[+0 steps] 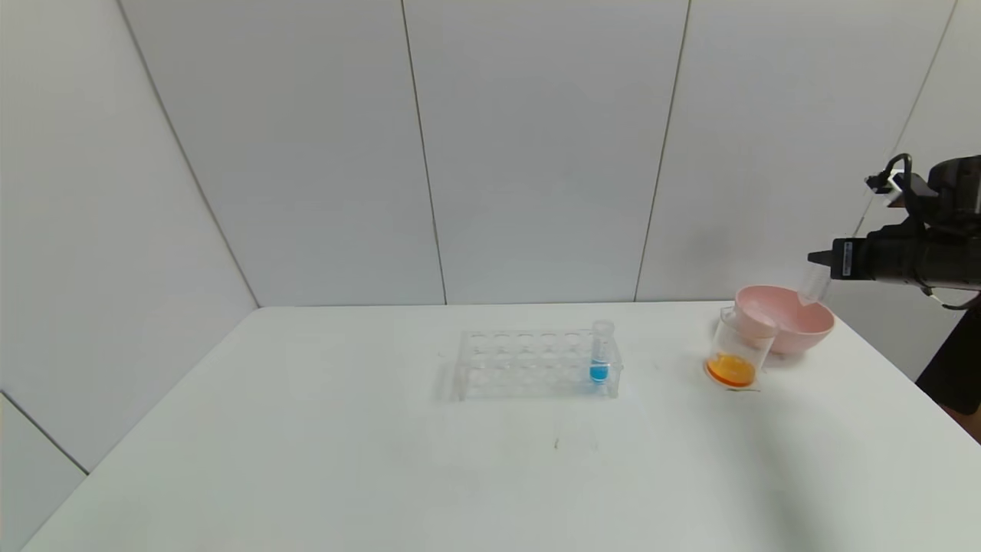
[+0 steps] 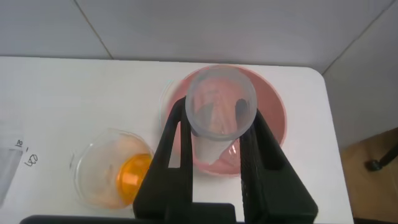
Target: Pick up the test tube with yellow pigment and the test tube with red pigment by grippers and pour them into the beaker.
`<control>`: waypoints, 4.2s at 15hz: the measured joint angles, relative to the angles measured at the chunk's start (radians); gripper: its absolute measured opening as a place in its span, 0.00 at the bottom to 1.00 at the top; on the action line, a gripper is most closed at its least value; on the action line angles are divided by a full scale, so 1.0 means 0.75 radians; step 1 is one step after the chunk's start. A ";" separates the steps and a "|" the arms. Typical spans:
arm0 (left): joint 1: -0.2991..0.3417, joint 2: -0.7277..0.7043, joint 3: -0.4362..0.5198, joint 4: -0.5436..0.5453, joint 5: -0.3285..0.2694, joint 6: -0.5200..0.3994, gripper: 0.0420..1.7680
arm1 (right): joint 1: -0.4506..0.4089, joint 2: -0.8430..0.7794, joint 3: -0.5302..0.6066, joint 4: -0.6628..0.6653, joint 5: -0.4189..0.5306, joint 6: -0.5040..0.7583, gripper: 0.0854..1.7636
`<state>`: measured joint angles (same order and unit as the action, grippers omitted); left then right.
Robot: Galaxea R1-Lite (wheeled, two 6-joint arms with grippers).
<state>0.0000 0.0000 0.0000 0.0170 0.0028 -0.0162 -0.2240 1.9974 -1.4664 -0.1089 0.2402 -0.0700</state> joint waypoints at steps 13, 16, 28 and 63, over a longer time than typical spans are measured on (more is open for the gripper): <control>0.000 0.000 0.000 0.000 0.000 -0.001 0.97 | -0.011 0.256 -0.138 -0.190 0.021 -0.007 0.24; 0.000 0.000 0.000 0.001 0.000 -0.001 0.97 | -0.012 0.268 -0.137 -0.190 0.021 -0.007 0.24; 0.000 0.000 0.000 0.001 0.000 -0.001 0.97 | -0.012 0.268 -0.130 -0.191 0.028 -0.007 0.61; 0.000 0.000 0.000 0.000 0.000 0.000 0.97 | 0.286 -1.949 1.200 -0.169 -0.087 0.107 0.96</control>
<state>0.0000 0.0000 0.0000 0.0170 0.0028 -0.0162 -0.0096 0.5357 -0.5662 -0.2355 0.1753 0.0104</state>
